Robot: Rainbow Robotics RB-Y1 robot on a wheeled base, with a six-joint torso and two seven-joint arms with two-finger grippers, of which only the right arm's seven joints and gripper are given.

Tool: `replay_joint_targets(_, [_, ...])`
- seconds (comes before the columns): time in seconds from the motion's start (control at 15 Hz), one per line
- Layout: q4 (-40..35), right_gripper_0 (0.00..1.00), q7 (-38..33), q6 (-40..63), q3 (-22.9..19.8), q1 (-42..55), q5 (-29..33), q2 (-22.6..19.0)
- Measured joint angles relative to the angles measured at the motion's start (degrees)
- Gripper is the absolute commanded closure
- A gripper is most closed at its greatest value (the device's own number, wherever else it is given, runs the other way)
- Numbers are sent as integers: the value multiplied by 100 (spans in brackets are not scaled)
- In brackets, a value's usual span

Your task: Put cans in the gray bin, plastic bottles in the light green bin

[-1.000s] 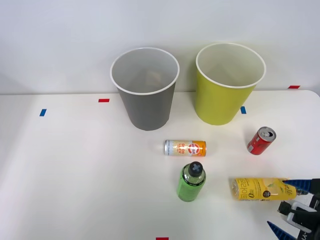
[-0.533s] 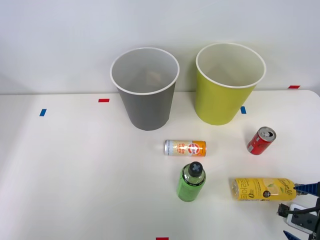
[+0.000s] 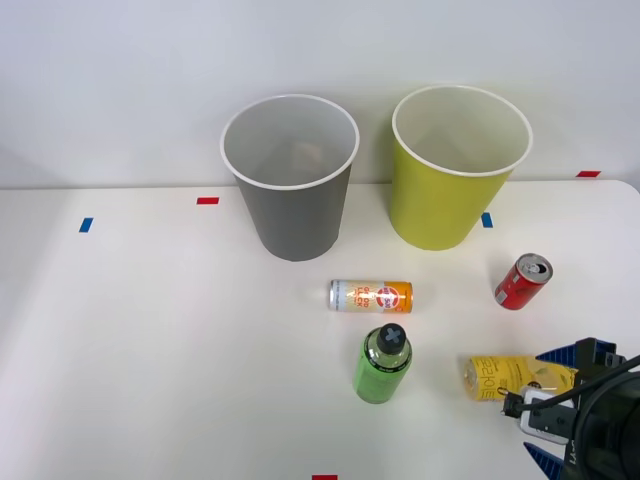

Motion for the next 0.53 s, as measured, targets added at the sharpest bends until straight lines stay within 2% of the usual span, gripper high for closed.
replay_joint_targets(0.2, [0,0,97,309,345,-551,-467,-45])
replay_joint_targets(0.33, [0,0,208,628,396,-828,-889,29])
replay_joint_targets(0.53, [0,0,346,1087,404,-1098,-1169,125])
